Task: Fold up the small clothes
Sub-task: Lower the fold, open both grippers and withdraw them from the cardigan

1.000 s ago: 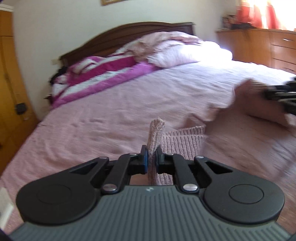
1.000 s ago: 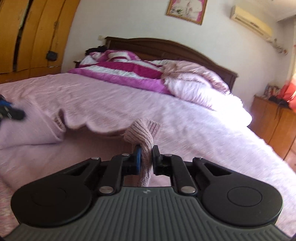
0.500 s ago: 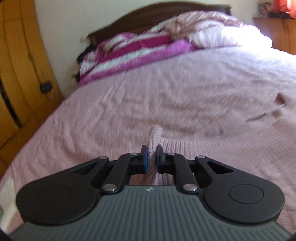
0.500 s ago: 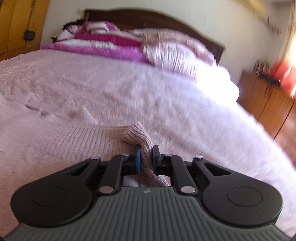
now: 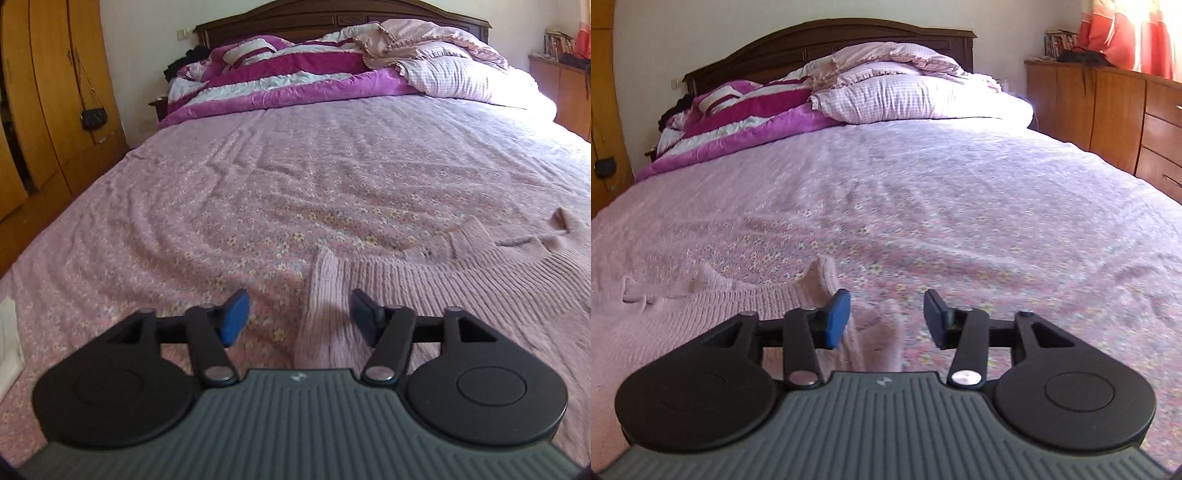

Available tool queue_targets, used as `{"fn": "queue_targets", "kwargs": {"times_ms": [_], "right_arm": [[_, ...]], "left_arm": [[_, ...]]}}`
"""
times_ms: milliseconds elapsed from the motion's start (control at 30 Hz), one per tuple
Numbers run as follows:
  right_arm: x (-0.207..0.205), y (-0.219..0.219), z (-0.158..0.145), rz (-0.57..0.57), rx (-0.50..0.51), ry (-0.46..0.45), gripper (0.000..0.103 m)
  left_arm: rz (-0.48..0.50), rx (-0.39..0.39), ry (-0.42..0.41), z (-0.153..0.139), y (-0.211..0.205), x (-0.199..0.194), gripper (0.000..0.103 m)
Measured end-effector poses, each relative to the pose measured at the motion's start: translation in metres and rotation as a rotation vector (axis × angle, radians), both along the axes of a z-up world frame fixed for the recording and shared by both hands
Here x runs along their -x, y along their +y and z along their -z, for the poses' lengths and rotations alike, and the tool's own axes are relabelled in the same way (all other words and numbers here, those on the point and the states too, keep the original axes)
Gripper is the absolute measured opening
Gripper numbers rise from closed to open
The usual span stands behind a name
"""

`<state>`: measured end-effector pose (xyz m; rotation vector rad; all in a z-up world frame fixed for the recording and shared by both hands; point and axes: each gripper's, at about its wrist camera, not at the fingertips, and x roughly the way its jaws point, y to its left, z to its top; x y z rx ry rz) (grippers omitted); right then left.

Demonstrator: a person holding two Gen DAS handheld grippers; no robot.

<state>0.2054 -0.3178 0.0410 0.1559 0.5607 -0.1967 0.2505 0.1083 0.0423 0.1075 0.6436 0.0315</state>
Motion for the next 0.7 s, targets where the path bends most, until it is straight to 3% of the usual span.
{"fn": "queue_targets", "kwargs": {"times_ms": [100, 267, 700], "right_arm": [[0.022, -0.006, -0.011, -0.004, -0.054, -0.028, 0.074], [0.059, -0.011, -0.017, -0.002, -0.142, -0.041, 0.085], [0.115, -0.001, -0.010, -0.074, -0.263, 0.016, 0.086]], "left_arm": [[0.023, 0.003, 0.015, -0.006, -0.002, 0.017, 0.067], [0.046, 0.011, 0.065, -0.014, -0.011, 0.046, 0.068], [0.041, 0.121, 0.163, -0.023, -0.031, 0.114, 0.068]]}}
